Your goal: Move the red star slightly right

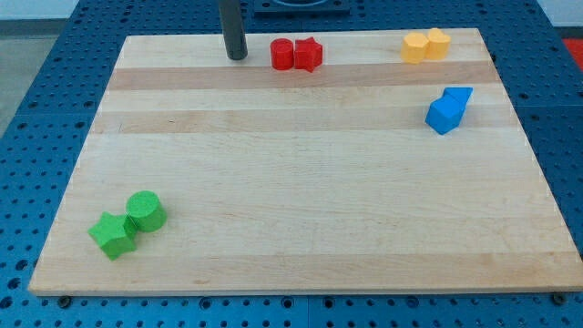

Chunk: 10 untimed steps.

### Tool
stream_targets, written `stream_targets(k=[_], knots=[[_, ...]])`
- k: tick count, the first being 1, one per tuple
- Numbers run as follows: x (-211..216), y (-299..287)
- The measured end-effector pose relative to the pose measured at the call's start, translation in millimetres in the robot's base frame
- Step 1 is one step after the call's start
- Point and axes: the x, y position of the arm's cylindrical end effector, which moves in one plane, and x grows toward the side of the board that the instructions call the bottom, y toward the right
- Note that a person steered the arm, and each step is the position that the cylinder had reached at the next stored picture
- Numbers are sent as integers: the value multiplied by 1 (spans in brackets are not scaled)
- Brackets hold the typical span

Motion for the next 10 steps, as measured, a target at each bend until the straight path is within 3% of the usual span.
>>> stream_targets(k=[4, 10], knots=[[-3, 127], [107, 115]])
